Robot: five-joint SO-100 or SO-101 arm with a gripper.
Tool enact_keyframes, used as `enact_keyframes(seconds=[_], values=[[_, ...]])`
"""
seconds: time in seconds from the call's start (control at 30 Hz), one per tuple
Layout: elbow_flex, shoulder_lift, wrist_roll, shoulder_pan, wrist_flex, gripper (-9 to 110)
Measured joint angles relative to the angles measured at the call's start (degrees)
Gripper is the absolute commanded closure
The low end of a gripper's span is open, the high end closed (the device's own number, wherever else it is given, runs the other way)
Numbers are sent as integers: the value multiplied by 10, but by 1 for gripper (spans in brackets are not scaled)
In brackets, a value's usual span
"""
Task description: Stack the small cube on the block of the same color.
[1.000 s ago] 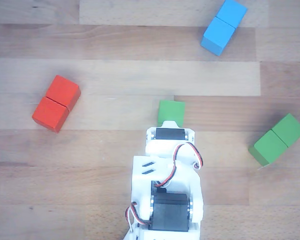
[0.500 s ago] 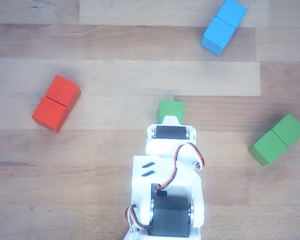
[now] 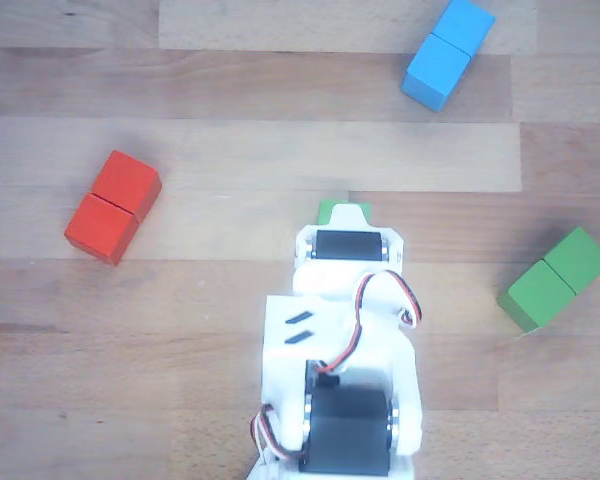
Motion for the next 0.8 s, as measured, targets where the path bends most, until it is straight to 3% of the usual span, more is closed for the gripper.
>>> enact_keyframes(seconds=[0.4, 0.8], values=[[-301, -432, 0, 0, 1, 101], [-337, -655, 0, 0, 1, 101]])
